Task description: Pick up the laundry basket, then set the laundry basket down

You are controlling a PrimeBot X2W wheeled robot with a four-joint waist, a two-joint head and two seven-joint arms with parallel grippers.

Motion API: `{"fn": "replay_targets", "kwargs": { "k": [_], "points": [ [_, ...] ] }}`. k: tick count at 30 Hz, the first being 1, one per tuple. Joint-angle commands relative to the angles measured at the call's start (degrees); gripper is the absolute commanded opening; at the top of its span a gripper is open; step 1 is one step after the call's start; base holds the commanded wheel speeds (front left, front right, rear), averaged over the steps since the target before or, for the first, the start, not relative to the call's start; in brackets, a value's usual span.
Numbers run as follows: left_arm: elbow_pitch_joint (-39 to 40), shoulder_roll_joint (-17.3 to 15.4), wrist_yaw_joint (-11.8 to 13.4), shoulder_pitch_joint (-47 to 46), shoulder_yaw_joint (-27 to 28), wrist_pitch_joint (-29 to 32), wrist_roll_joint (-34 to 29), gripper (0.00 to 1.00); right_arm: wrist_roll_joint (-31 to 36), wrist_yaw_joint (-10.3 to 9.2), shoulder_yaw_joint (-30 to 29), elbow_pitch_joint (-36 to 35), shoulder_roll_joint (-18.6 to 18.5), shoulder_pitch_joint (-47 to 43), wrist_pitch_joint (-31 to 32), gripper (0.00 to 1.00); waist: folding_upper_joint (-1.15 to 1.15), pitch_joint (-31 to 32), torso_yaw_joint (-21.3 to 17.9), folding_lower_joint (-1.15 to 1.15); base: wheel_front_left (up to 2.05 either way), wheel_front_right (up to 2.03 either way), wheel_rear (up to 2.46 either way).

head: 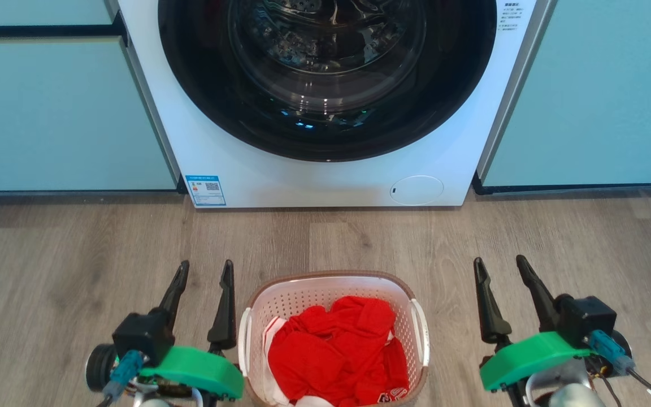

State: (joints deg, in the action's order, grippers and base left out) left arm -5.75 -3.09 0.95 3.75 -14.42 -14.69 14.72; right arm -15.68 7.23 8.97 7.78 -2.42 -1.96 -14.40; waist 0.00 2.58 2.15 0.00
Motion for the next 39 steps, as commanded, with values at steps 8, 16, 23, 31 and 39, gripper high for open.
{"fn": "replay_targets", "kwargs": {
  "k": [8, 16, 23, 31, 39],
  "points": [
    [1.99, 0.21, -0.19, -1.91, 2.07, -0.3, 1.65, 1.0, 0.07, 0.25, 1.25, -2.22, -0.46, 1.54, -0.6, 1.0, 0.0, -0.08, -0.07, 0.0, 0.0, 0.0, 0.0],
    [-3.4, -0.03, -0.97, 0.86, 0.03, 0.11, 3.63, 0.0, -0.92, 0.0, 0.21, 2.89, 0.02, -0.92, 0.23, 0.0, 0.0, -0.2, -0.23, 0.0, 0.0, 0.0, 0.0],
    [-3.49, -0.3, -1.31, 0.36, 0.86, 1.01, 8.12, 0.0, -5.55, 0.02, -0.29, 2.97, -0.32, -0.48, 1.08, 0.0, 0.0, -0.35, -0.34, 0.0, 0.0, 0.0, 0.0],
    [-3.98, -0.56, -1.83, -0.41, 1.82, 2.08, 13.2, 0.0, -10.76, 0.03, -0.89, 3.26, -0.65, 0.16, 2.09, 0.0, 0.0, -0.51, -0.47, 0.0, 0.0, 0.0, 0.0],
    [-4.43, -0.78, -2.34, -1.14, 2.83, 3.18, 18.2, 0.0, -15.88, 0.05, -1.57, 3.47, -0.92, 0.73, 3.15, 0.0, 0.0, -0.67, -0.59, 0.0, 0.0, 0.0, 0.0]
  ]
}}
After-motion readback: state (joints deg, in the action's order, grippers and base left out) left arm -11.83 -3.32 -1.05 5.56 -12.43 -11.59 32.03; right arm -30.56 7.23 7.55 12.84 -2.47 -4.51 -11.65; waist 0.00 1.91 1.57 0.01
